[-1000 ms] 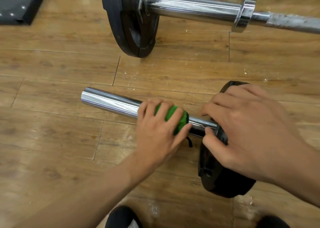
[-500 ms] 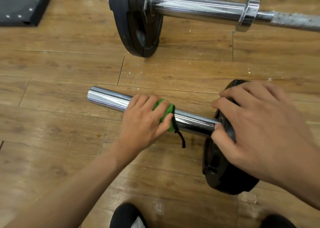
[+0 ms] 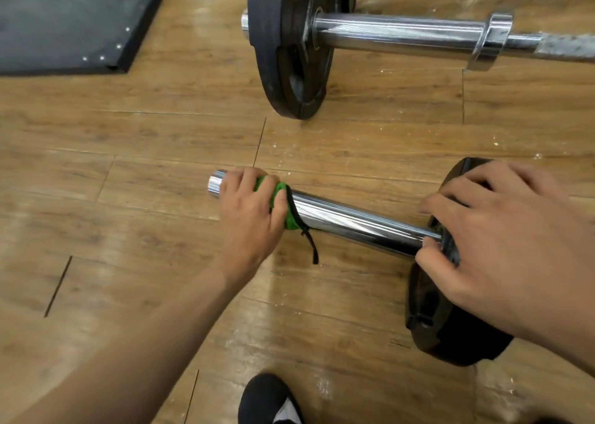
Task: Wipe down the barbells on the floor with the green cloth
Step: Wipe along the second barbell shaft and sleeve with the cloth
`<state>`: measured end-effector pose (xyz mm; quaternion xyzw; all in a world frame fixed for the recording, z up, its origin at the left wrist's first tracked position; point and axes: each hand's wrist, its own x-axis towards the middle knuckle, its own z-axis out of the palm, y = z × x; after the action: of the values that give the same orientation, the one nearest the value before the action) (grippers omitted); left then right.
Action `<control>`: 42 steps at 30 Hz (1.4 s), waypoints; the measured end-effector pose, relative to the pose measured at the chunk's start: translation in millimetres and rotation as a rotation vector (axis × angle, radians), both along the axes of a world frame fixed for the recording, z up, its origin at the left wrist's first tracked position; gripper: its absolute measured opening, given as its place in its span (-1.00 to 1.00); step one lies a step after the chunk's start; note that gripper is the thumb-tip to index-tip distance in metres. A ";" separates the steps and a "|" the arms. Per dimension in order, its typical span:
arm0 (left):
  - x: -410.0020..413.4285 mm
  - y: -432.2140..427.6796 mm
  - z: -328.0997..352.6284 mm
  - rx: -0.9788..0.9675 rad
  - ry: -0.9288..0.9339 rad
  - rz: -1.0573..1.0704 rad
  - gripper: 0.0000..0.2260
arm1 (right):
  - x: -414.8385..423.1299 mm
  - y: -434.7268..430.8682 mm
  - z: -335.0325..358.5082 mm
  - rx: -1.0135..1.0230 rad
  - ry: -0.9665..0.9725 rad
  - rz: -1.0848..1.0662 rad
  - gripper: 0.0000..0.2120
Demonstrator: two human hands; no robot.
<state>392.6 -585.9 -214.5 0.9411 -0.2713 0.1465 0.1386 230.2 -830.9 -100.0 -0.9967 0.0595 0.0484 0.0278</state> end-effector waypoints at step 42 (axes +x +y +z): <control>-85.4 -69.9 11.7 0.072 0.159 -0.373 -0.68 | -14.8 6.4 3.8 0.109 -0.009 0.277 -0.55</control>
<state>307.2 -655.9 -202.7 0.8874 -0.4343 0.0336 0.1508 215.4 -824.5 -96.3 -0.9925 -0.0814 0.0504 0.0754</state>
